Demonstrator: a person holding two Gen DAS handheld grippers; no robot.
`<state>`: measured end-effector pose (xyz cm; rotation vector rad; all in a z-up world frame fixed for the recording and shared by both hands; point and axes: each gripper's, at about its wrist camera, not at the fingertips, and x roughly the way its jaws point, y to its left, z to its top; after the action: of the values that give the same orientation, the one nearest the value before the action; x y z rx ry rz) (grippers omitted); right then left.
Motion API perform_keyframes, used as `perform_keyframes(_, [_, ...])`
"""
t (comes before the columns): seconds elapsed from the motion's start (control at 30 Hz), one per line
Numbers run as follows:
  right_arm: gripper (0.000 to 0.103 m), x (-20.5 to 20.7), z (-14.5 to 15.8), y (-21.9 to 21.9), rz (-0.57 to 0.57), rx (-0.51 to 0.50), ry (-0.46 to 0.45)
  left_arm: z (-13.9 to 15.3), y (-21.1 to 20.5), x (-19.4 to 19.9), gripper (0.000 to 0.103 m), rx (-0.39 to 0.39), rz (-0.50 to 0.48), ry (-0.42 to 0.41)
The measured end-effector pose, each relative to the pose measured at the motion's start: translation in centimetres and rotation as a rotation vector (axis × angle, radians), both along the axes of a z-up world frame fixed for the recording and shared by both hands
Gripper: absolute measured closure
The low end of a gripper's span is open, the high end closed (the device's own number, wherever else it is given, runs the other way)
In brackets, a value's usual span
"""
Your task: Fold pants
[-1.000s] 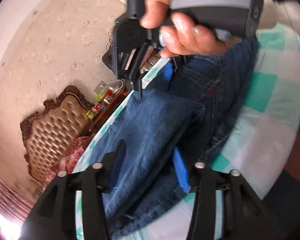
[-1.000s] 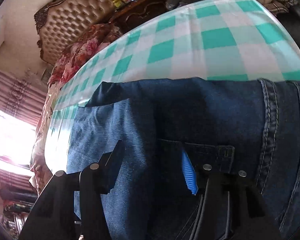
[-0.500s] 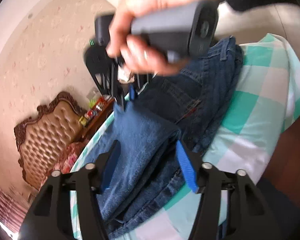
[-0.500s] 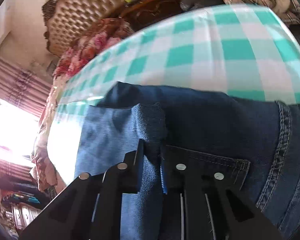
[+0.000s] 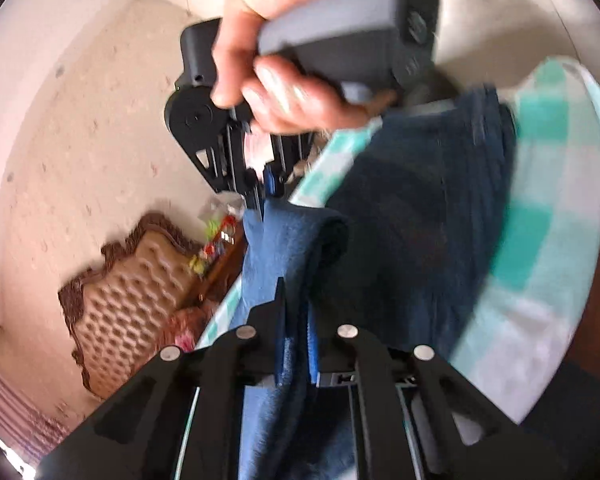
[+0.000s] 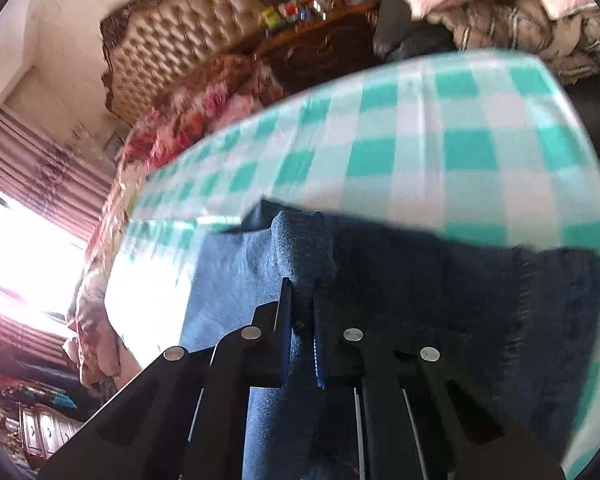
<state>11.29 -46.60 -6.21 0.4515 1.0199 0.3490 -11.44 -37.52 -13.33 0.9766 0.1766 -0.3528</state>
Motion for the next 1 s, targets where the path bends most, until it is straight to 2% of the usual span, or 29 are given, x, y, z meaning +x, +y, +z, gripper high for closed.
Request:
perform_keyframes(0.1, [0.094,-0.9,1.9,-3.3,-0.042,-0.025,-0.037,1.9,-3.5,-0.2,0.094,0.001,-0.087,-0.006])
perform_keyframes(0.2, [0.094,-1.8,1.4,-7.6,-0.106,-0.046,-0.016,0.6,-7.1,-0.4,0.094,0.021,-0.161,0.010])
perform_keyframes(0.33, [0.094,-2.1,-4.0,-11.2,-0.155,-0.115,0.085,-2.5,-10.2,-0.4,0.094,0.063,-0.206,0.131])
perform_keyframes(0.4, [0.094,-2.3,-5.6,-11.8,-0.167,-0.092,0.095,-3.4,-10.6,-0.4,0.094,0.079,-0.208,0.135])
perform_keyframes(0.47, [0.094,-2.6,-5.0,-11.5,-0.164,-0.093,0.073,-2.9,-10.6,-0.3,0.094,0.071,-0.204,0.132])
perform_keyframes(0.6, [0.095,-3.4,-1.1,-11.0,-0.149,-0.128,-0.006,-0.7,-10.7,-2.1,0.095,0.028,-0.209,0.071])
perform_keyframes(0.67, [0.095,-3.8,0.2,-11.4,-0.155,-0.131,-0.027,0.1,-11.2,-1.9,0.095,0.005,-0.213,0.076])
perform_keyframes(0.73, [0.095,-3.6,-0.5,-12.2,-0.169,-0.159,-0.001,-0.4,-12.1,-1.5,0.095,0.012,-0.219,0.102])
perform_keyframes(0.8, [0.094,-3.3,-2.5,-12.9,-0.193,-0.179,0.051,-1.4,-12.9,-1.5,0.090,0.016,-0.236,0.147])
perform_keyframes(0.87, [0.092,-3.6,-4.5,-13.2,-0.213,-0.206,0.079,-1.9,-13.0,-1.5,0.069,0.005,-0.265,0.213])
perform_keyframes(0.9, [0.088,-3.9,-4.7,-13.3,-0.228,-0.217,0.069,-1.1,-12.1,-1.6,0.063,-0.040,-0.279,0.237])
perform_keyframes(0.93, [0.074,-4.2,-4.6,-13.4,-0.255,-0.239,0.050,-0.1,-11.1,-1.6,0.048,-0.092,-0.302,0.278])
perform_keyframes(1.0, [0.069,-5.3,-3.5,-13.5,-0.318,-0.316,0.007,3.2,-7.7,-0.8,0.044,-0.227,-0.313,0.413])
